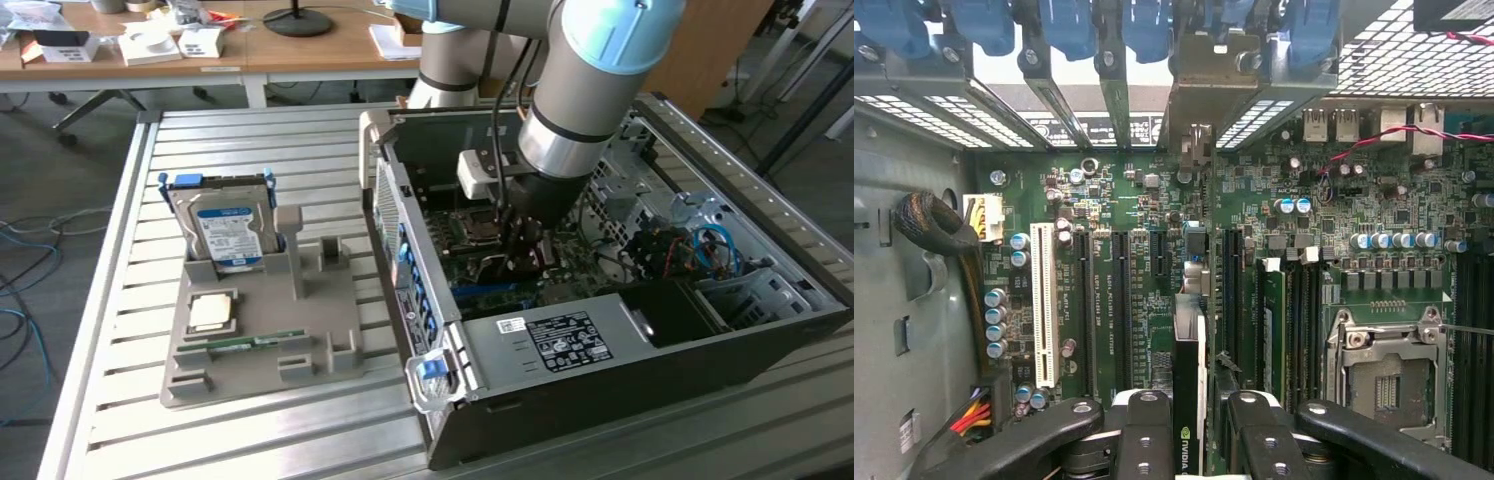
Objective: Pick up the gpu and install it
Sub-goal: 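Insert the gpu into the slot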
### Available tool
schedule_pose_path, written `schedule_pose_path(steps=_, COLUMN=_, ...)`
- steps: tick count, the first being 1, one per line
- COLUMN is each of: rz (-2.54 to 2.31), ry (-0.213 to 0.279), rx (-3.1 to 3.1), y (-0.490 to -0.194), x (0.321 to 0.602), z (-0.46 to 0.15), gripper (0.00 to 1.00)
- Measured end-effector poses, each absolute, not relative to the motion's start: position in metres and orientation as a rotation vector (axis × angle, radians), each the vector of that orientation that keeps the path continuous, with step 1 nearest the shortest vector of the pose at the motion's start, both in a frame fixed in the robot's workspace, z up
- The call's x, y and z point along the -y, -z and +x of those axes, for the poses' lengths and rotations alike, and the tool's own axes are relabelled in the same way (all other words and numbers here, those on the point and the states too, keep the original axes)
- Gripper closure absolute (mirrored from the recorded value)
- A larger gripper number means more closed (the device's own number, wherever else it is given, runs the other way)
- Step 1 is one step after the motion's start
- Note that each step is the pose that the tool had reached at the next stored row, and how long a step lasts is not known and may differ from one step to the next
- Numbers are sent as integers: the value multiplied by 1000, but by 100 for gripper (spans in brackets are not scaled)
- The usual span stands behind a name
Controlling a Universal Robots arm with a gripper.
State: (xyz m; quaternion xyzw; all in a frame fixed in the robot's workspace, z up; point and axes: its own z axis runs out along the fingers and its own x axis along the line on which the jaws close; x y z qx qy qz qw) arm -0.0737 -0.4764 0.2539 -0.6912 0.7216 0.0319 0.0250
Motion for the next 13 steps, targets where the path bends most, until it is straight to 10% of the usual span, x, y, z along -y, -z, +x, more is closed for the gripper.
schedule_pose_path(steps=13, rz=-2145, ry=-98, rx=-2224, y=-254, x=476, z=-74, gripper=74)
